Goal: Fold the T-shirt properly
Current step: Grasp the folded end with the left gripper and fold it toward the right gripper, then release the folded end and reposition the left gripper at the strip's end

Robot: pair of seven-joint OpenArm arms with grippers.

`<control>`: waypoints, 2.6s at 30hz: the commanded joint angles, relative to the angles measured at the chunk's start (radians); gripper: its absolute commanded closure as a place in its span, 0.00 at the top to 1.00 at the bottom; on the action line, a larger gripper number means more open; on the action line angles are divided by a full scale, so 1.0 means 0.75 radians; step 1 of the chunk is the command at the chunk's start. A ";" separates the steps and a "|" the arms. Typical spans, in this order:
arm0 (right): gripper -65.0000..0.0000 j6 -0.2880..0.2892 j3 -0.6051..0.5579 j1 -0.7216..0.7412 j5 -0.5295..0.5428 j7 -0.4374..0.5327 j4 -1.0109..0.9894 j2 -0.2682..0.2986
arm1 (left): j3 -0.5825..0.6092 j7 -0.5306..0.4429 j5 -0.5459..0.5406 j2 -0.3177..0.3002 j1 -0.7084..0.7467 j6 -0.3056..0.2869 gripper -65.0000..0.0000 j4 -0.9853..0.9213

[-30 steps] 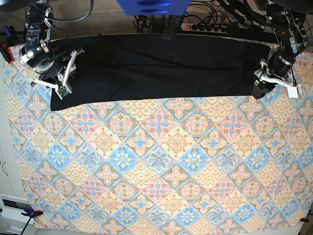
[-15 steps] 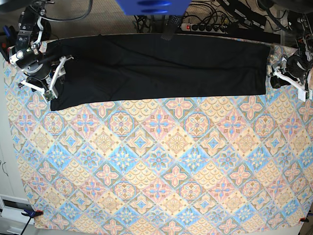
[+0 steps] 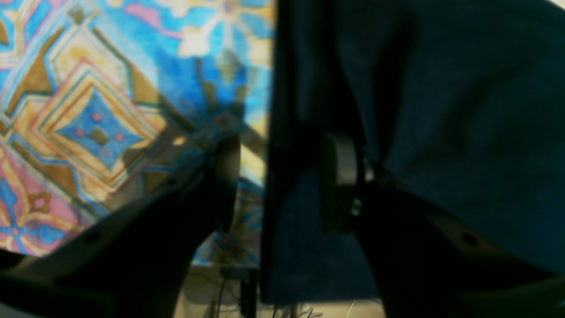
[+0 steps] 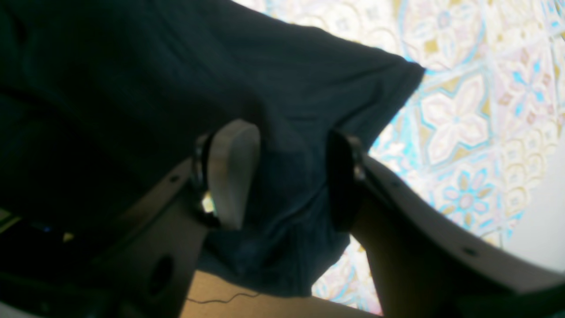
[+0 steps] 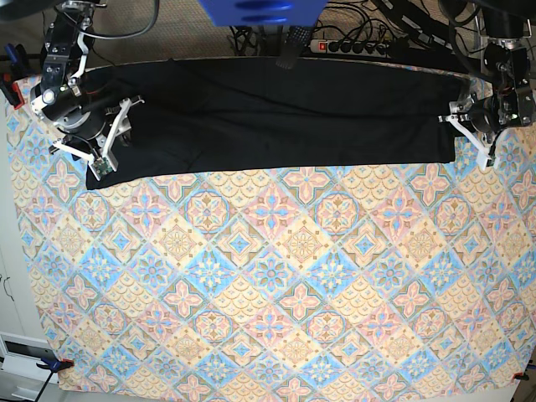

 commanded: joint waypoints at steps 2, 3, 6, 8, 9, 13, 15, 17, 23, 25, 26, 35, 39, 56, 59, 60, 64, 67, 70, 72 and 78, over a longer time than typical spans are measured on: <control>0.43 -0.002 0.010 0.004 0.007 0.017 0.021 0.015 | 0.076 -0.042 -0.011 -0.019 -0.012 0.001 0.44 -0.042; 0.43 -0.002 0.010 0.004 0.007 0.017 0.021 0.015 | 0.102 -0.060 -0.013 -0.019 -0.012 0.001 0.44 -0.064; 0.43 -0.002 0.010 0.006 0.007 0.017 0.021 0.015 | 0.149 -0.087 -0.015 0.022 -0.012 0.001 0.44 -0.085; 0.43 -0.002 0.010 0.006 0.007 0.017 0.021 0.015 | 0.151 -0.085 -0.019 0.046 -0.008 -0.001 0.43 -0.083; 0.43 -0.002 0.010 0.006 0.007 0.017 0.021 0.015 | 0.151 -0.085 -0.019 0.073 -0.006 -0.012 0.43 -0.081; 0.43 -0.002 0.010 0.034 0.007 0.013 0.021 0.015 | 0.149 -0.056 -0.021 0.122 0.002 -0.130 0.37 -0.040; 0.43 -0.002 0.010 0.032 0.007 0.013 0.019 0.015 | 0.143 0.007 -0.035 0.153 0.002 -0.167 0.26 -0.001; 0.43 -0.002 0.010 0.032 0.007 0.013 0.019 0.015 | 0.141 0.034 -0.076 0.159 0.000 -0.173 0.12 0.030; 0.43 -0.002 0.010 0.032 0.007 0.013 0.019 0.015 | -0.012 0.036 -0.154 0.159 -0.008 -0.173 0.00 0.046; 0.43 -0.002 0.010 0.032 0.007 0.013 0.019 0.015 | -0.098 0.028 -0.150 0.159 -0.010 -0.173 0.00 0.046; 0.43 -0.002 0.010 0.032 0.007 0.013 0.019 0.015 | -0.152 0.028 -0.148 0.159 -0.012 -0.173 0.00 0.044; 0.43 -0.002 0.010 0.032 0.007 0.013 0.021 0.015 | -0.381 0.014 -0.146 0.014 -0.102 -0.171 0.00 0.009; 0.43 -0.002 0.010 0.032 0.007 0.013 0.021 0.015 | -0.393 0.007 -0.146 -0.060 -0.108 -0.171 0.00 0.013; 0.43 -0.002 0.047 0.032 0.007 0.015 0.023 0.021 | -0.225 0.345 -0.144 0.398 -0.030 -0.169 0.00 0.668; 0.43 -0.002 0.077 0.032 0.007 0.015 0.023 0.021 | -0.207 0.345 -0.144 0.486 -0.033 -0.169 0.00 0.668; 0.43 -0.002 0.085 0.032 0.007 0.015 0.023 0.021 | -0.176 0.345 -0.144 0.511 -0.030 -0.169 0.00 0.668; 0.43 -0.002 0.120 0.032 0.007 0.015 0.023 0.023 | -0.064 0.343 -0.144 0.558 -0.014 -0.169 0.00 0.664; 0.43 -0.002 0.163 0.032 0.007 0.015 0.023 0.023 | -0.037 0.339 -0.142 0.603 -0.018 -0.169 0.00 0.662; 0.43 -0.002 0.182 0.032 0.007 0.015 0.023 0.023 | -0.035 0.339 -0.142 0.623 -0.018 -0.169 0.00 0.662; 0.43 -0.002 0.182 0.032 0.007 0.015 0.023 0.023 | -0.035 0.339 -0.142 0.631 -0.018 -0.169 0.00 0.650; 0.43 -0.002 0.190 0.032 0.007 0.015 0.023 0.025 | -0.035 0.388 -0.156 0.623 -0.012 -0.169 0.17 0.574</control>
